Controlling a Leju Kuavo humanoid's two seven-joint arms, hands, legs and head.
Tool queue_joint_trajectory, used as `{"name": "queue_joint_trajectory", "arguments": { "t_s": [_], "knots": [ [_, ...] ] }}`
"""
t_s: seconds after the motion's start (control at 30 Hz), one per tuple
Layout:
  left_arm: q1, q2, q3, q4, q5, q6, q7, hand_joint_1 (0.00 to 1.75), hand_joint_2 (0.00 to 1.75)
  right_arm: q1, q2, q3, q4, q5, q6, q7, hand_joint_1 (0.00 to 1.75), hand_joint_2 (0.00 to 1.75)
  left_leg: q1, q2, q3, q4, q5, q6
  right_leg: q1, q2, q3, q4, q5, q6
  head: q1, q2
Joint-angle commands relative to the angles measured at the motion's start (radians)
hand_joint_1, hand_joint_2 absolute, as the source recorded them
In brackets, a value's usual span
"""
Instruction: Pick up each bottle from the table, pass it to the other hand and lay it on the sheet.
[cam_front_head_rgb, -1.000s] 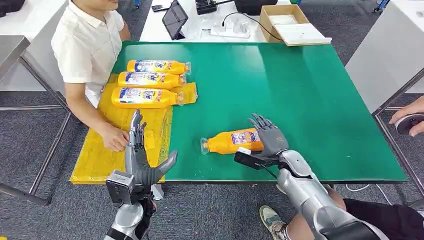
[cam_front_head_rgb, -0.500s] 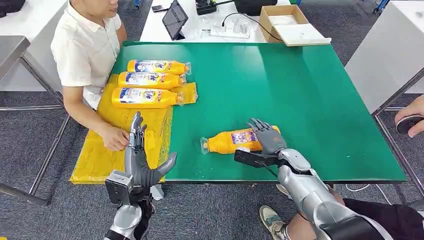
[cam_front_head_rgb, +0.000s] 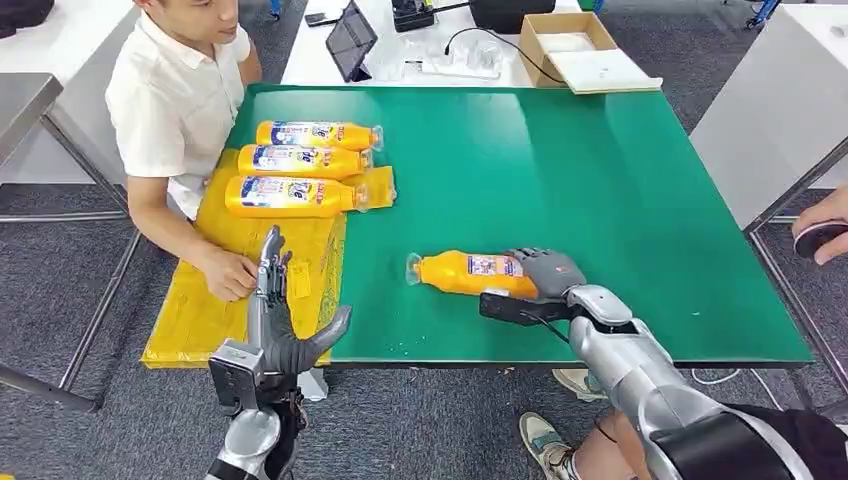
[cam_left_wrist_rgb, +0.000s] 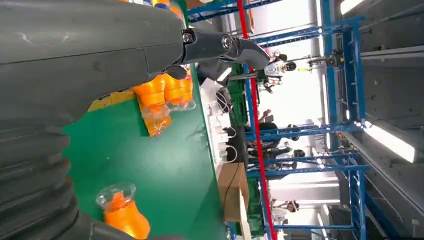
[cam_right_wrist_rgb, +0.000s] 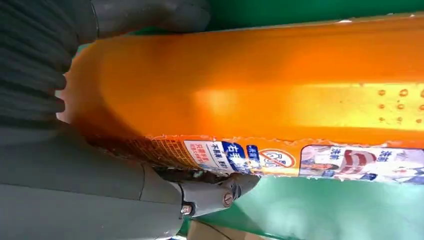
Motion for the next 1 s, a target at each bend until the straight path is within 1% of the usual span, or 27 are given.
{"name": "queue_joint_trajectory", "arguments": {
  "t_s": [0.03,0.07,0.2,0.23,0.27,0.33,0.4,0.47,0.5,0.53,0.57,0.6,0.63,0.67,0.7,0.73,0.77,0.8,0.87,1.0],
  "knots": [
    [-0.014,0.011,0.042,0.063,0.013,-0.021,0.018,0.0,1.75,-0.026,-0.011,0.094,0.1,0.052,0.01,0.058,1.75,1.75,0.0,0.0,0.003,-0.001,-0.001,-0.001,0.001,-0.001,0.003,-0.001,-0.001,-0.001,0.0,0.0],
    [-0.014,0.011,0.042,0.063,0.013,-0.021,0.018,0.0,1.75,-0.026,-0.011,0.094,0.1,0.052,0.01,0.058,1.75,1.75,0.001,0.001,0.005,-0.002,-0.001,-0.002,0.001,-0.001,0.005,-0.002,-0.001,-0.002,0.0,0.0],
    [-0.014,0.011,0.042,0.063,0.013,-0.021,0.018,0.0,1.75,-0.026,-0.011,0.094,0.1,0.052,0.01,0.058,1.75,1.75,0.0,0.0,0.003,-0.001,0.0,-0.001,0.0,-0.001,0.003,-0.001,-0.001,-0.001,0.0,0.0],
    [-0.012,0.012,0.042,0.058,0.013,-0.021,0.018,0.0,1.75,-0.021,-0.012,0.083,0.096,0.038,0.005,0.041,1.75,1.75,0.001,0.0,0.004,-0.002,-0.001,-0.002,0.001,-0.002,0.005,-0.002,-0.001,-0.002,0.0,0.0],
    [-0.011,0.013,0.042,0.057,0.014,-0.022,0.019,0.0,1.75,-0.016,-0.011,0.067,0.09,0.018,-0.004,0.015,1.75,1.75,0.001,0.0,0.004,-0.001,-0.001,-0.001,0.001,-0.002,0.004,-0.002,-0.001,-0.002,0.0,0.0],
    [-0.006,0.014,0.042,0.048,0.014,-0.019,0.011,0.0,1.75,0.009,0.001,0.006,0.066,-0.058,-0.033,-0.073,1.75,1.75,0.001,0.0,0.004,-0.002,-0.001,-0.002,0.001,-0.002,0.005,-0.002,-0.001,-0.002,0.0,0.0],
    [0.007,0.008,0.044,0.019,0.022,-0.007,-0.004,0.0,1.75,0.047,0.033,-0.073,0.024,-0.152,-0.106,-0.171,1.75,1.75,0.001,0.0,0.004,-0.002,-0.001,-0.001,0.001,-0.002,0.004,-0.002,-0.001,-0.002,0.0,0.0],
    [0.02,0.006,0.041,-0.002,0.029,-0.005,-0.003,0.0,1.75,0.075,0.059,-0.119,-0.013,-0.206,-0.151,-0.225,1.75,1.75,0.001,0.0,0.004,-0.002,-0.001,-0.001,0.001,-0.001,0.004,-0.002,-0.001,-0.002,0.0,0.0],
    [0.033,-0.001,0.043,-0.021,0.054,-0.005,0.005,0.0,1.75,0.111,0.091,-0.17,-0.073,-0.276,-0.177,-0.291,1.75,1.75,0.001,0.002,0.003,-0.001,-0.001,-0.001,0.002,0.001,0.004,-0.002,-0.001,-0.002,0.0,0.0],
    [0.041,-0.006,0.045,-0.028,0.079,-0.013,0.015,0.0,1.75,0.133,0.106,-0.19,-0.112,-0.306,-0.191,-0.315,1.75,1.75,0.001,0.003,0.004,-0.002,-0.002,-0.002,0.001,0.002,0.004,-0.002,-0.001,-0.002,0.0,0.0],
    [0.054,-0.01,0.044,-0.041,0.139,-0.046,0.046,0.0,1.75,0.176,0.125,-0.196,-0.2,-0.33,-0.22,-0.331,1.75,1.75,0.001,0.003,0.003,-0.001,-0.002,-0.002,0.002,0.002,0.004,-0.002,-0.001,-0.002,0.001,0.0],
    [0.07,-0.009,0.036,-0.036,0.345,-0.202,0.202,0.0,1.75,0.236,0.138,-0.203,-0.324,-0.354,-0.287,-0.339,1.75,1.75,0.002,0.006,0.003,-0.001,-0.002,-0.002,0.002,0.004,0.003,-0.001,0.0,-0.002,0.0,0.0],
    [0.078,-0.004,0.029,-0.029,0.405,-0.243,0.228,0.0,1.75,0.271,0.147,-0.204,-0.406,-0.386,-0.293,-0.349,1.75,1.75,0.002,0.008,0.004,-0.002,-0.003,-0.003,0.002,0.005,0.003,-0.001,-0.001,-0.003,0.0,0.0],
    [0.085,0.004,0.02,-0.024,0.407,-0.238,0.209,0.0,1.75,0.303,0.155,-0.198,-0.486,-0.415,-0.298,-0.359,1.75,1.75,0.001,0.006,0.002,-0.002,-0.002,-0.002,0.002,0.004,0.001,-0.001,-0.001,-0.002,0.0,0.0],
    [0.088,0.006,0.016,-0.022,0.387,-0.218,0.182,0.0,1.75,0.323,0.159,-0.191,-0.537,-0.426,-0.307,-0.362,1.75,1.75,0.002,0.007,0.003,-0.002,-0.003,-0.003,0.002,0.004,0.002,-0.001,-0.002,-0.003,0.0,0.0],
    [0.09,0.009,0.012,-0.021,0.368,-0.197,0.162,0.0,1.75,0.36,0.169,-0.18,-0.632,-0.445,-0.329,-0.367,1.75,1.75,0.001,0.004,0.001,-0.001,-0.002,-0.002,0.002,0.002,0.0,0.0,-0.001,-0.002,0.0,0.0],
    [0.091,0.01,0.015,-0.017,0.369,-0.193,0.164,0.0,1.75,0.395,0.18,-0.17,-0.717,-0.458,-0.359,-0.376,1.75,1.75,0.002,0.005,0.003,-0.001,-0.004,-0.003,0.003,0.002,0.002,0.0,-0.003,-0.003,0.0,0.0],
    [0.089,0.009,0.02,-0.008,0.367,-0.186,0.167,0.0,1.75,0.426,0.191,-0.158,-0.79,-0.478,-0.373,-0.382,1.75,1.75,0.004,0.003,-0.003,-0.001,-0.002,-0.003,0.004,0.002,-0.003,0.0,-0.002,-0.002,0.0,0.0],
    [0.087,0.013,0.014,0.008,0.352,-0.178,0.167,0.0,1.75,0.459,0.203,-0.139,-0.864,-0.493,-0.395,-0.395,1.75,1.75,0.004,0.003,-0.003,-0.001,-0.002,-0.003,0.004,0.001,-0.003,0.001,-0.002,-0.003,0.0,0.0],
    [0.091,0.018,0.003,0.01,0.34,-0.205,0.146,0.0,1.75,0.467,0.202,-0.106,-0.875,-0.493,-0.396,-0.391,1.75,1.75,0.004,0.002,-0.001,-0.001,-0.004,-0.003,0.004,0.001,-0.001,0.001,-0.004,-0.004,0.0,0.0]
  ]
}}
